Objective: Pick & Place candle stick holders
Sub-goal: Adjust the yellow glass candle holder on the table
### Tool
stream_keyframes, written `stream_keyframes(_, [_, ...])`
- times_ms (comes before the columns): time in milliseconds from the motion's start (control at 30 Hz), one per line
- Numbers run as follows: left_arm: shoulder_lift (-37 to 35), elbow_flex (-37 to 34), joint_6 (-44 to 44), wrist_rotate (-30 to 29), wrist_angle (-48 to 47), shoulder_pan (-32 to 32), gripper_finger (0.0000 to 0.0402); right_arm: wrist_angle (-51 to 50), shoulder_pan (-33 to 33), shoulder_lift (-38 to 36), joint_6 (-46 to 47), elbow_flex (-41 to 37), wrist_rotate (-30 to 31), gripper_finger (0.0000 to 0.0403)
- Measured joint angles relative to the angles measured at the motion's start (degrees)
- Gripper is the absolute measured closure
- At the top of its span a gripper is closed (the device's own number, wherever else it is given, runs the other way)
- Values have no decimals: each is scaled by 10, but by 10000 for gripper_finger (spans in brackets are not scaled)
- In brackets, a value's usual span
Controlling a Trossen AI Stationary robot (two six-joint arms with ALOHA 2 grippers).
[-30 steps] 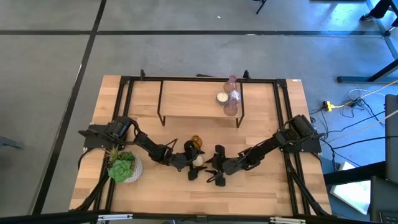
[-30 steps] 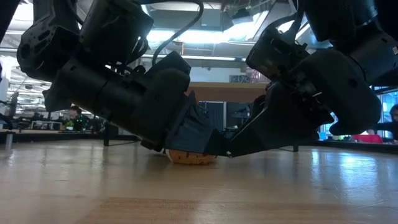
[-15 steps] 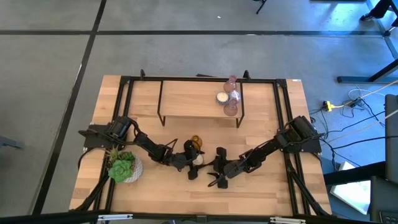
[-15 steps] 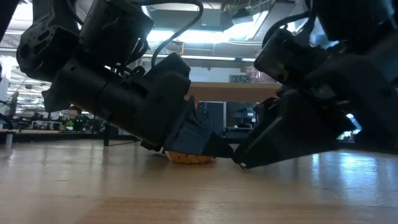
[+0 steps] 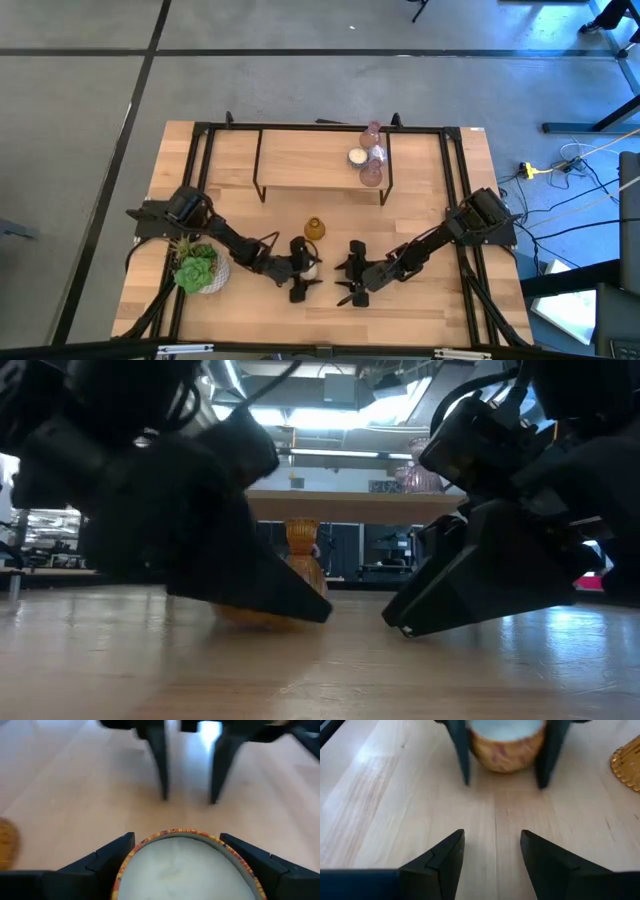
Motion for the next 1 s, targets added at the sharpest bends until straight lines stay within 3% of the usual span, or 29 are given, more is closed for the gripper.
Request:
stream_keyframes(300, [-54,18,55,-1,-25,-1,122,-1,1,0,4,0,1,206])
stream_keyframes(533, [-172,44,129,-10,-188,40,125,-3,5,0,15,0,2,206])
stream_keyframes(733, [-286,45,211,-7,-285,127,124,-3,13,0,15,0,7,206])
stream_keyframes(1000, [-335,46,279,149,-296,307,125,-7,17,0,15,0,18,206])
